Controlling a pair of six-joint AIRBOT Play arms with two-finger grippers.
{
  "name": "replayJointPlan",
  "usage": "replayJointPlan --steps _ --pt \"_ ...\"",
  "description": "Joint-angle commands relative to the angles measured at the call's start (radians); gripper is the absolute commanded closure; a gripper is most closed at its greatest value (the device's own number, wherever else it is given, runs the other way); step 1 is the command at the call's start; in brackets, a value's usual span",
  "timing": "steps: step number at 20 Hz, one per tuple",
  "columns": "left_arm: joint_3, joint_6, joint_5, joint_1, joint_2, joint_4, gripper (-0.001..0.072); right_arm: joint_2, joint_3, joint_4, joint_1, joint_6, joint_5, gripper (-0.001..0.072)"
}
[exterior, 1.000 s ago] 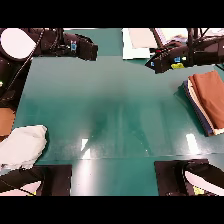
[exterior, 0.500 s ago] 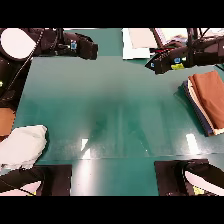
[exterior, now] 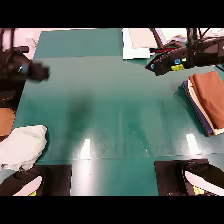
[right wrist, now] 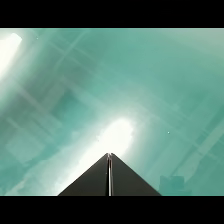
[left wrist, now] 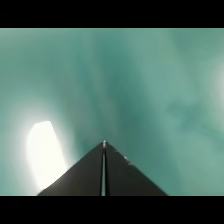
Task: Fold the shirts.
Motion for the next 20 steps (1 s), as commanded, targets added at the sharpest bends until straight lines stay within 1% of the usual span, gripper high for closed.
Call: replayJointPlan --steps 1,2,3,4,6,7,10,14,15,16,17,20 --pt "-0.269 0.0 -0.249 0.156 0.16 0.249 0.0677 0.0 0.0 0.0 0.001 0.0 -0.002 0.0692" --pt "-0.333 0.0 -0.288 0.185 0.177 0.3 0.0434 0.0 0.0 0.0 0.001 0.0 -0.004 0.0691" --pt "-0.396 -0.002 -0.306 0.214 0.183 0.327 0.0045 0.0 0.0 0.0 0.001 0.0 -0.006 0.0691" --pt "-0.45 -0.008 -0.304 0.239 0.187 0.328 0.0 0.0 0.0 0.0 0.001 0.0 -0.007 0.0692" --pt "-0.555 -0.016 -0.269 0.272 0.187 0.326 -0.0002 0.0 0.0 0.001 0.001 0.0 -0.007 0.0691" --pt "-0.605 -0.035 -0.241 0.277 0.187 0.322 -0.0003 0.0 0.0 0.001 0.001 0.0 -0.007 0.0691" --pt "-0.718 -0.054 -0.148 0.277 0.187 0.312 -0.0003 0.0 0.0 0.001 0.001 0.0 -0.007 0.0691" --pt "-0.756 -0.091 -0.119 0.277 0.187 0.312 -0.0001 0.0 0.0 0.001 0.001 0.0 -0.007 0.0691" --pt "-0.756 -0.092 -0.114 0.277 0.187 0.313 0.0054 0.0 0.0 0.001 0.001 0.0 -0.007 0.0692" --pt "-0.756 -0.095 -0.111 0.277 0.187 0.314 0.031 0.0 0.0 0.001 0.001 0.0 -0.007 0.0691" --pt "-0.756 -0.095 -0.105 0.277 0.187 0.313 0.0512 0.0 0.0 0.001 0.001 0.0 -0.008 0.0691" --pt "-0.756 -0.098 -0.069 0.277 0.187 0.314 0.0524 0.001 0.0 0.002 0.001 0.0 -0.007 0.0692"
